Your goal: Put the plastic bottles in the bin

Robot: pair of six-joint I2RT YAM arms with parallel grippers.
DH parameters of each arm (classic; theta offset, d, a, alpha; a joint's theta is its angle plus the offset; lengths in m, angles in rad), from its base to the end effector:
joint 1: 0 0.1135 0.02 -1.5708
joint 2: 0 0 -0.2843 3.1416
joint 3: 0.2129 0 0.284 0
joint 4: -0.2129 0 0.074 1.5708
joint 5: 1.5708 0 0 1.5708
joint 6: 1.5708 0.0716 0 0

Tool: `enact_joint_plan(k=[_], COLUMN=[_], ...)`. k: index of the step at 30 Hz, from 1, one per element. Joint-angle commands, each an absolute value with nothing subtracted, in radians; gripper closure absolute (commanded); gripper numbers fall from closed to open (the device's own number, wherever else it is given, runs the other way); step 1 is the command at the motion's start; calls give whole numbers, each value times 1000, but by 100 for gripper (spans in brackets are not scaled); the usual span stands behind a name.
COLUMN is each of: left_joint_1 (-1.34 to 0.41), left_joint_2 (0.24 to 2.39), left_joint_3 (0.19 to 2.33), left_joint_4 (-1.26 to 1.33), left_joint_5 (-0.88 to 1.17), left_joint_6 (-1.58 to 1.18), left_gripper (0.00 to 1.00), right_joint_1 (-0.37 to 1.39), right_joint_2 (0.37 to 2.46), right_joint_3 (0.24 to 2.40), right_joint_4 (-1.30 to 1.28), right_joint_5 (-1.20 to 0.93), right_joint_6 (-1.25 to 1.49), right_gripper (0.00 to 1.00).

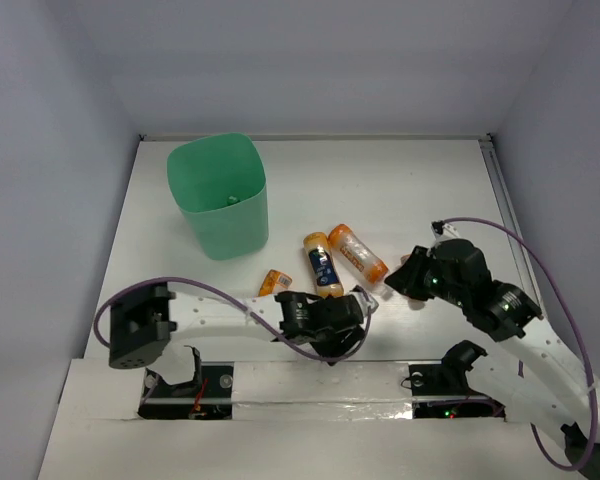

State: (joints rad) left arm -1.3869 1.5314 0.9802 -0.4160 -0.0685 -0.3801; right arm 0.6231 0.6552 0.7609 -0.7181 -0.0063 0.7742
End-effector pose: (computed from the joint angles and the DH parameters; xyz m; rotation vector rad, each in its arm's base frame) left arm 0.0705 -0.3523 0.1836 1.2527 2.3331 -0.5796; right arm 0.1487 0.1074 0.2920 0.1697 2.2909 0.7732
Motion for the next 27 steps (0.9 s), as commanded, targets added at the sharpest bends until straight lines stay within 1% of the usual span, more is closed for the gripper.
enact_joint_plan(k=[1, 4, 7, 8, 9, 11, 12, 14, 15, 16, 17, 18, 19, 21, 22, 23, 25, 27], left_joint_1=[-1388, -1323, -1191, -1148, -1056, -970, -897, -824, -784, -700, -652, -605, -525, -462, -431, -385, -350, -312], left_joint_2=[1352, 1249, 1157, 1116, 1100, 1083, 1088, 1118, 1130, 1144, 1167, 1178, 1189, 1213, 1219, 1232, 1235, 1215], left_joint_3=[1120, 1209, 1291, 1333, 1354, 1435, 1468, 1567, 1597, 1626, 1650, 1693, 1707, 1709, 1697, 1665, 1617, 1525], left_joint_4=[-511, -586, -623, -620, -606, -592, -592, -595, -589, -584, -577, -560, -551, -511, -497, -480, -410, -306], left_joint_5=[-112, -172, -239, -247, -252, -256, -280, -301, -302, -292, -269, -202, -174, -140, -127, -123, -120, -132], left_joint_6=[-422, -446, -445, -439, -422, -393, -364, -336, -324, -313, -310, -310, -314, -319, -319, -321, -321, -311], left_gripper=[55, 60, 61, 61, 61, 61, 61, 61, 61, 61, 61, 61, 61, 60, 60, 60, 60, 60], right_joint_1=[629, 629, 629, 629, 629, 643, 659, 684, 693, 702, 721, 730, 730, 753, 753, 753, 753, 753], right_joint_2=[739, 804, 883, 931, 957, 1012, 1072, 1135, 1197, 1227, 1255, 1281, 1329, 1374, 1394, 1428, 1459, 1497], right_joint_3=[828, 854, 879, 899, 908, 942, 954, 979, 1000, 1011, 1023, 1050, 1064, 1091, 1107, 1112, 1120, 1129], right_joint_4=[-664, -620, -579, -568, -557, -534, -529, -517, -512, -505, -502, -500, -502, -512, -512, -512, -518, -525], right_joint_5=[-92, -112, -129, -138, -146, -149, -144, -130, -127, -123, -121, -117, -112, -104, -88, -83, -55, -40], right_joint_6=[670, 629, 595, 578, 571, 540, 529, 506, 502, 496, 491, 483, 476, 460, 453, 446, 426, 417], right_gripper=[80, 80, 79, 78, 75, 70, 62, 49, 39, 34, 29, 24, 21, 18, 18, 18, 17, 17])
